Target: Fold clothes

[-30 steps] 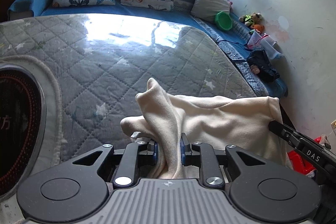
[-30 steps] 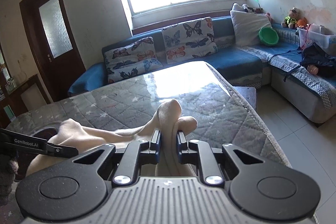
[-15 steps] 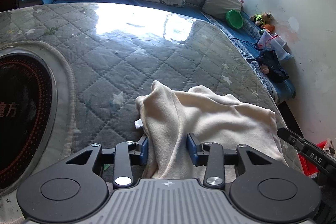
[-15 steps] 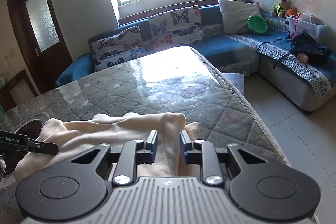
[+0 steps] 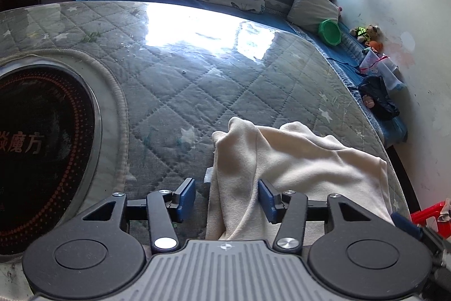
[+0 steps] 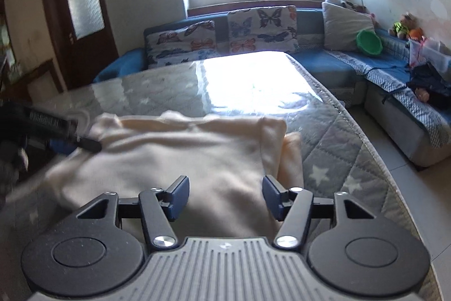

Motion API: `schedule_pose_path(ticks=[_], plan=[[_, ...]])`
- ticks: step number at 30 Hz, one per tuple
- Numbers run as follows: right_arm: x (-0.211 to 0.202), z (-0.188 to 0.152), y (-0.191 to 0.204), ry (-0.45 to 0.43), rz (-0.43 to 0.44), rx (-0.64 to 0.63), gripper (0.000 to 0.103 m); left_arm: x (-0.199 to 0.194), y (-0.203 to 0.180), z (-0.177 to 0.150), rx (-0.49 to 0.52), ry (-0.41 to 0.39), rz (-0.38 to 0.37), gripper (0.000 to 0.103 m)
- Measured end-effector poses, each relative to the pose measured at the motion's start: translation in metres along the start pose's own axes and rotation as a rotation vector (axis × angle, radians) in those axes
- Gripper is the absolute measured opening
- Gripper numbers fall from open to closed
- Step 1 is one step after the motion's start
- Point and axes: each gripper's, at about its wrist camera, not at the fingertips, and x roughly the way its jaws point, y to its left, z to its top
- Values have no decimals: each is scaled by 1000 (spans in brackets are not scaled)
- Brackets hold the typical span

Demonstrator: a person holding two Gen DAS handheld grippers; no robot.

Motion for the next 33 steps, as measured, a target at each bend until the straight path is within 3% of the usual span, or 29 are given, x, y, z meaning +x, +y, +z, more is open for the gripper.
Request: schedule_pose_path(ticks=[9, 18, 25, 33], plan=[[-10, -3, 3, -8, -20, -52, 68, -5, 2, 11, -33, -26, 0, 56], [-2, 0, 9, 6, -21, -83, 72, 13, 15, 23, -63, -24, 58, 58], [8, 29, 15, -6, -11, -101, 75, 10, 14, 24, -64, -28, 34, 59], [58, 60, 32, 28, -15, -165, 76, 8, 14, 26, -58, -26, 17, 59]])
